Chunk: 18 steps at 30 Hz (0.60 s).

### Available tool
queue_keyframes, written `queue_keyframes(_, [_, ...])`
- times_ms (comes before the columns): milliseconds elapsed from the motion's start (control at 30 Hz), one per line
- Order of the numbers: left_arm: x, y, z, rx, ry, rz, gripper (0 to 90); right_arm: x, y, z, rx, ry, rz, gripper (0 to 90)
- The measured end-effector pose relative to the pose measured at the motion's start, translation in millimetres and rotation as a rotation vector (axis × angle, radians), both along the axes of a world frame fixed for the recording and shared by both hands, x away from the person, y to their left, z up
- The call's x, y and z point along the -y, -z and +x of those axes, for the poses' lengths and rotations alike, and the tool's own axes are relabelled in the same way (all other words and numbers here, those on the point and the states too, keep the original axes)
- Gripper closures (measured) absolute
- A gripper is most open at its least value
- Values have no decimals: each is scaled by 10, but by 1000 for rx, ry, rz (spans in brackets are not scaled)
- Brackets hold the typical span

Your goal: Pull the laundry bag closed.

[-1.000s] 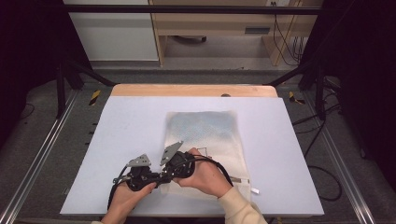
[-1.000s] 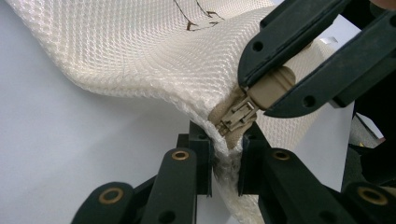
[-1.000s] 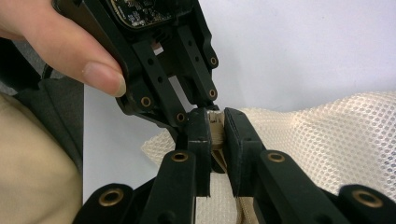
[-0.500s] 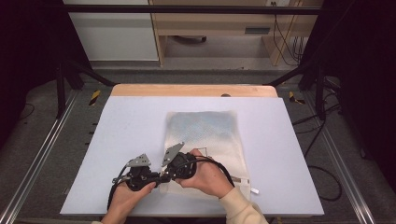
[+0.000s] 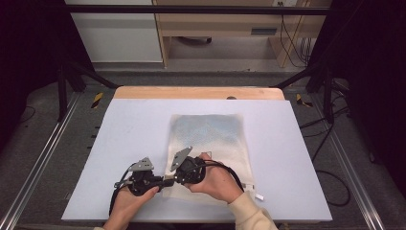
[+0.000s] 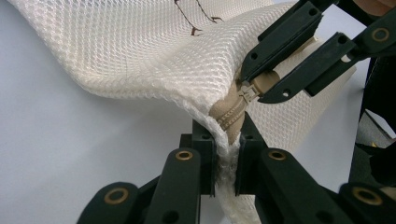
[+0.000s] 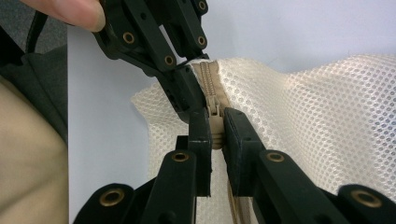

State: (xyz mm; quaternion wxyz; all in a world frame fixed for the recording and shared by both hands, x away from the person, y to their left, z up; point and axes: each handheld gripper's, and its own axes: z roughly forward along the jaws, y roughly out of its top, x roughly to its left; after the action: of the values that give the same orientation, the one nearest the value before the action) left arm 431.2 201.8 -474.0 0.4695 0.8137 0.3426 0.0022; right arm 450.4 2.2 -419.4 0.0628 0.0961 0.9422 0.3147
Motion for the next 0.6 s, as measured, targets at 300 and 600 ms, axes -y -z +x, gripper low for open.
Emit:
queue_keyframes(300, [20,-29,-23,23,3,5,818,42,-23,4,-9,-5,19,821])
queue_keyframes(600, [58,-38,-53,46,7,32,818,108,-1,-6,1,2,5,821])
